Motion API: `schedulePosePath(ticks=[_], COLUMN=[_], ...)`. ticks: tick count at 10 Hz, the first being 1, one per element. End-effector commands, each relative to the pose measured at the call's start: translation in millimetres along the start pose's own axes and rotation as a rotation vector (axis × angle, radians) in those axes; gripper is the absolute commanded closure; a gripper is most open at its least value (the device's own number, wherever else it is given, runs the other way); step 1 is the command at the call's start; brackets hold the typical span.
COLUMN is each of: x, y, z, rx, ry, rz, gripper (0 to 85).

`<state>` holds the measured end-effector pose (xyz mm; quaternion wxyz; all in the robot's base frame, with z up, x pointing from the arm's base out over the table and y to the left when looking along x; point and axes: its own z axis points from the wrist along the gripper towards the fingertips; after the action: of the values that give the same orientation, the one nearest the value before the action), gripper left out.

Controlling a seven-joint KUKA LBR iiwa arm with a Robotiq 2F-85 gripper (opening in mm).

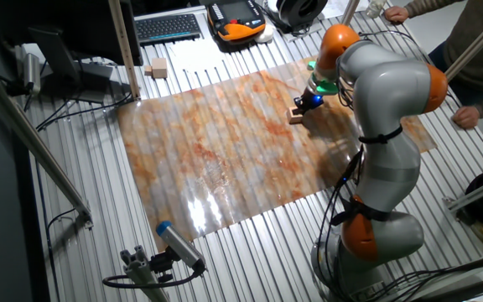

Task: Use the gripper to push the small block from left to right

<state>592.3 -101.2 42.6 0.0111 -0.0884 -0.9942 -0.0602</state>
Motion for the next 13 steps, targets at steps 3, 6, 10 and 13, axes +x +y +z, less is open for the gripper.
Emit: schedulePosePath(ticks=[3,6,10,13], x=[-0.4,0.6,2.3,4.4], y=[5.6,13.9,25.3,35.1], z=[-3.6,-5.9,-4.1,-4.3], rx=[-0.011,-0.011,-0.01,-0.004], ry=[0.009,0.012,0.004,0.0], rz=[0.009,0.023,0.044,0.057], gripper=[85.0,85.0,85.0,85.0])
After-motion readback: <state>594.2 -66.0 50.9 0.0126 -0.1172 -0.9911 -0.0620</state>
